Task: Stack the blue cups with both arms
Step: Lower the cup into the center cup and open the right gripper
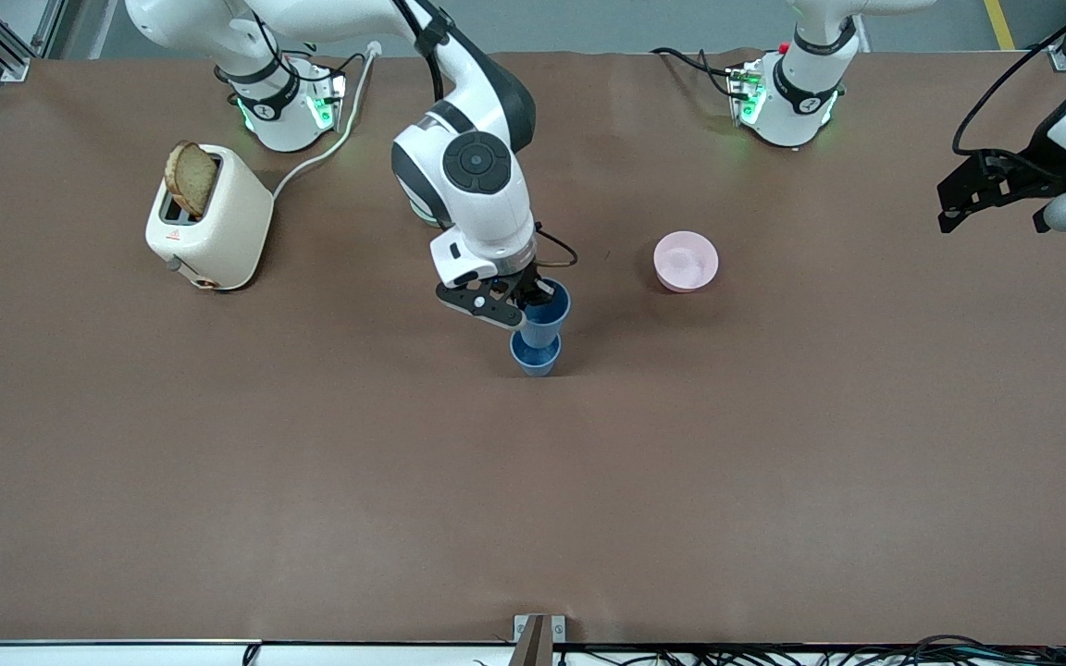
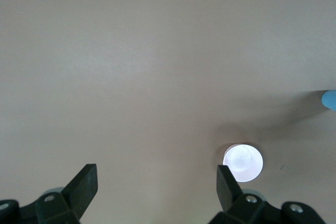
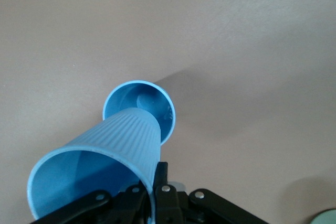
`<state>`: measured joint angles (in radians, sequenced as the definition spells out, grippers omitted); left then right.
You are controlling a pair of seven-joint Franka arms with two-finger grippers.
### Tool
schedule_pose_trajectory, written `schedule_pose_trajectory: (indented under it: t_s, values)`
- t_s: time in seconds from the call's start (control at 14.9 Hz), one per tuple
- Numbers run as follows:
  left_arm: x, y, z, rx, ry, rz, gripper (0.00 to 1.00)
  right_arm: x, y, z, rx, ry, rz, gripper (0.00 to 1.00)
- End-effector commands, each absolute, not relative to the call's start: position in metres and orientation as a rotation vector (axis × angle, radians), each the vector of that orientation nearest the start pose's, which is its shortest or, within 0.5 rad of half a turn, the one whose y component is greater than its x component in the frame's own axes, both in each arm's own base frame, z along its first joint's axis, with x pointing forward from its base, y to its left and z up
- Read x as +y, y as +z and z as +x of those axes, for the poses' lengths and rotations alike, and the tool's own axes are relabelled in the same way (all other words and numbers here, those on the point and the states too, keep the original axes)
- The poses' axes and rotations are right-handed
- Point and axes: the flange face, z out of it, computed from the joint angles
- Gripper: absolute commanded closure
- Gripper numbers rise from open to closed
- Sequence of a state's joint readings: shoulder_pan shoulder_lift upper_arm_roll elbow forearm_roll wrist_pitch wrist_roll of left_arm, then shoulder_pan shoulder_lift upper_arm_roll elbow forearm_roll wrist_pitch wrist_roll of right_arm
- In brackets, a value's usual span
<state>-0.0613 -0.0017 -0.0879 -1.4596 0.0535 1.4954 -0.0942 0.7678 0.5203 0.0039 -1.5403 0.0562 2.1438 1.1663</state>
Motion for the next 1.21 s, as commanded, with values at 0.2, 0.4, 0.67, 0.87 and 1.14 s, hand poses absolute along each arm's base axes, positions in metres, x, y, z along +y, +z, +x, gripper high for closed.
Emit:
schedule_pose_trajectory:
  t_s: [0.2, 0.4, 0.67, 0.87, 1.14]
  values:
    - [-0.07, 0.679, 0.528, 0.08, -0.045, -3.099, 0.0, 0.496, 0.345, 0.501, 0.665, -0.013, -2.988, 1.0]
    - [-0.073, 0.681, 0.527, 0.089, -0.05, -3.098, 0.0, 0.491, 0.345, 0.507, 0.68, -0.013, -2.984, 0.96]
    - [-0.082, 0.678, 0.529, 0.112, -0.05, -3.09, 0.0, 0.488, 0.346, 0.509, 0.663, -0.029, -2.995, 0.01]
    - [-0.084, 0.677, 0.527, 0.116, -0.043, -3.087, 0.0, 0.475, 0.379, 0.532, 0.656, -0.077, -2.958, 0.0]
    - [-0.082, 0.675, 0.529, 0.111, -0.041, -3.086, 0.0, 0.381, 0.463, 0.566, 0.577, -0.089, -2.997, 0.0]
